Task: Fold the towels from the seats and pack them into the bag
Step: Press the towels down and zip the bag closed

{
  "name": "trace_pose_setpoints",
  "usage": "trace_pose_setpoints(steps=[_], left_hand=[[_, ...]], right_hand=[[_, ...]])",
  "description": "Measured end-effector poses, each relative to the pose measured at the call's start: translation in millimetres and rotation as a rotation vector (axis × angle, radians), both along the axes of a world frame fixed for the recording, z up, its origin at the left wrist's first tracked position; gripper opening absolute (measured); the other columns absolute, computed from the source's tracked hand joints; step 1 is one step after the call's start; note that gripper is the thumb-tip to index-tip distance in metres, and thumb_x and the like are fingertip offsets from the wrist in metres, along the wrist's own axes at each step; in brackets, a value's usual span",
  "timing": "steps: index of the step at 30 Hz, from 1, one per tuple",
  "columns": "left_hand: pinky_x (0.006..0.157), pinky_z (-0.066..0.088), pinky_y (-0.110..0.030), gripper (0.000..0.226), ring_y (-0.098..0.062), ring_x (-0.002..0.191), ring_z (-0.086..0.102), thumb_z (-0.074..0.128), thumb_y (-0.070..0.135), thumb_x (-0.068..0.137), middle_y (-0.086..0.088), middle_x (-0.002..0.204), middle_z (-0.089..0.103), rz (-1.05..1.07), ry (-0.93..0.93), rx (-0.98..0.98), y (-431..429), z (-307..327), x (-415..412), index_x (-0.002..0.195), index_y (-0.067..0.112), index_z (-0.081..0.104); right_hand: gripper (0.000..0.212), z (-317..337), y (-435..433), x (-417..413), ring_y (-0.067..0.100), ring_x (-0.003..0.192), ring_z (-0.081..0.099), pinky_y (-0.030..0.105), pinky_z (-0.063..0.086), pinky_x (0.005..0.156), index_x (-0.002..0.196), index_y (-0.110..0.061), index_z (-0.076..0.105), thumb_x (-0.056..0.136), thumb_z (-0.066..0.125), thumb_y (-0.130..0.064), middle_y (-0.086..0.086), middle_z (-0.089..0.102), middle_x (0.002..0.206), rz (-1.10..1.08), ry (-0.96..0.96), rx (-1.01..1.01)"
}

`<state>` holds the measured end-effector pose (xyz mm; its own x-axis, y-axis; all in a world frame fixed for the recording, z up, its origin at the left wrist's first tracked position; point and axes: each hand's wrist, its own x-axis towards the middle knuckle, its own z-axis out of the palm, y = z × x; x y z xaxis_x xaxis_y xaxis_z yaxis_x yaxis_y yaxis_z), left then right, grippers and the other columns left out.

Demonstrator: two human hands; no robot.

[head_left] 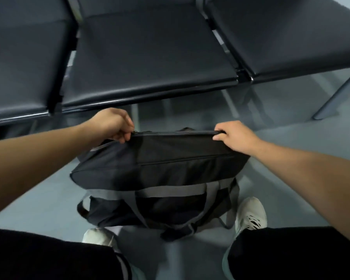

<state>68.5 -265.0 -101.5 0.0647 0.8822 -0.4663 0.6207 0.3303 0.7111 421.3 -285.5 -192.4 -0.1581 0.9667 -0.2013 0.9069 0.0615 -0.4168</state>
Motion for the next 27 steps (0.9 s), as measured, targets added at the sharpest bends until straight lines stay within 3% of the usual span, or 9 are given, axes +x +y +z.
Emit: trace_pose_setpoints(steps=[3, 5, 8, 11, 15, 17, 21, 27], left_hand=[[0.051, 0.043, -0.026, 0.02, -0.018, 0.038, 0.054, 0.051, -0.014, 0.091, -0.011, 0.051, 0.062, -0.018, 0.049, -0.006, -6, 12, -26, 0.081, 0.004, 0.055], [0.052, 0.043, -0.026, 0.02, -0.017, 0.041, 0.058, 0.05, -0.012, 0.092, -0.012, 0.055, 0.066, -0.012, 0.016, -0.01, -13, 15, -37, 0.083, 0.005, 0.054], [0.047, 0.037, -0.024, 0.023, -0.017, 0.045, 0.062, 0.049, -0.012, 0.093, -0.013, 0.061, 0.07, -0.016, -0.064, -0.012, -22, 13, -44, 0.082, 0.008, 0.051], [0.045, 0.036, -0.023, 0.026, -0.018, 0.044, 0.061, 0.048, -0.014, 0.092, -0.015, 0.063, 0.07, 0.004, -0.124, -0.019, -31, 13, -51, 0.08, 0.009, 0.049], [0.046, 0.036, -0.024, 0.026, -0.018, 0.044, 0.059, 0.047, -0.016, 0.09, -0.016, 0.062, 0.069, 0.046, -0.168, -0.043, -45, 6, -73, 0.079, 0.008, 0.05], [0.042, 0.036, -0.021, 0.026, -0.017, 0.044, 0.059, 0.049, -0.015, 0.09, -0.016, 0.062, 0.069, 0.092, -0.152, -0.037, -47, 0, -94, 0.079, 0.008, 0.051], [0.043, 0.039, -0.021, 0.026, -0.017, 0.046, 0.058, 0.052, -0.013, 0.091, -0.014, 0.063, 0.07, 0.278, -0.156, -0.016, -50, -8, -154, 0.077, 0.009, 0.052], [0.048, 0.04, -0.024, 0.023, -0.018, 0.05, 0.058, 0.05, -0.013, 0.091, -0.015, 0.066, 0.068, 0.347, -0.174, -0.067, -61, -26, -181, 0.079, 0.006, 0.054]], right_hand=[[0.013, 18, 6, -35, 0.028, 0.104, 0.061, 0.036, 0.044, 0.084, 0.099, -0.023, 0.066, 0.093, 0.068, -0.034, -0.001, 0.063, 0.099, 0.13, -0.112, -0.003], [0.035, 36, 4, -77, 0.023, 0.112, 0.061, 0.041, 0.047, 0.098, 0.12, -0.023, 0.067, 0.091, 0.069, -0.043, -0.002, 0.063, 0.113, 0.246, -0.025, 0.048], [0.051, 58, -4, -154, 0.021, 0.116, 0.058, 0.042, 0.046, 0.101, 0.129, -0.019, 0.063, 0.09, 0.067, -0.052, -0.001, 0.062, 0.121, 0.42, 0.028, 0.099], [0.037, 62, -13, -219, 0.027, 0.109, 0.058, 0.039, 0.047, 0.092, 0.116, -0.016, 0.065, 0.094, 0.065, -0.046, 0.0, 0.057, 0.106, 0.483, 0.022, 0.097], [0.015, 50, -23, -250, 0.029, 0.1, 0.061, 0.04, 0.049, 0.082, 0.092, -0.019, 0.064, 0.094, 0.067, -0.034, 0.0, 0.06, 0.098, 0.369, 0.122, 0.115], [0.018, 43, -26, -248, 0.029, 0.096, 0.061, 0.039, 0.048, 0.079, 0.082, -0.023, 0.057, 0.094, 0.067, -0.031, -0.004, 0.058, 0.092, 0.305, 0.13, 0.135], [0.016, 40, -17, -230, 0.029, 0.095, 0.06, 0.036, 0.041, 0.074, 0.083, -0.018, 0.061, 0.093, 0.067, -0.029, -0.002, 0.064, 0.094, 0.235, 0.104, 0.169], [0.021, 44, -12, -230, 0.027, 0.081, 0.056, 0.034, 0.037, 0.07, 0.075, -0.015, 0.057, 0.091, 0.07, -0.023, -0.004, 0.057, 0.078, 0.333, 0.13, 0.152]])
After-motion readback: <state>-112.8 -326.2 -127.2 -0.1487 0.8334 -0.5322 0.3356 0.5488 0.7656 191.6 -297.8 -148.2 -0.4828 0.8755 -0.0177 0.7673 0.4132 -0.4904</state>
